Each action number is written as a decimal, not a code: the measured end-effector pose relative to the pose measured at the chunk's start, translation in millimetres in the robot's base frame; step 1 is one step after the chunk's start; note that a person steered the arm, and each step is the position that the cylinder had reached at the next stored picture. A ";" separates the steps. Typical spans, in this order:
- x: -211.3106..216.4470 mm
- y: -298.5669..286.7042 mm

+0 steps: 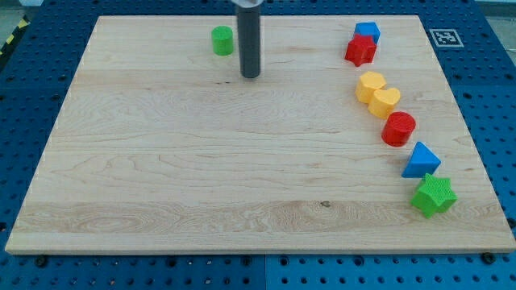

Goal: Push green circle up a bit

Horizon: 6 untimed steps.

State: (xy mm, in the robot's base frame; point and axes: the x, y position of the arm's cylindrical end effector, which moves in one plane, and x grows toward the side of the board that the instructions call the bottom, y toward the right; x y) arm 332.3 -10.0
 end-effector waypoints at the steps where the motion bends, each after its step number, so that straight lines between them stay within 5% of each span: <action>1: -11.8 -18.0; 6: -65.8 -38.1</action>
State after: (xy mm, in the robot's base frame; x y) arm 266.5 -48.1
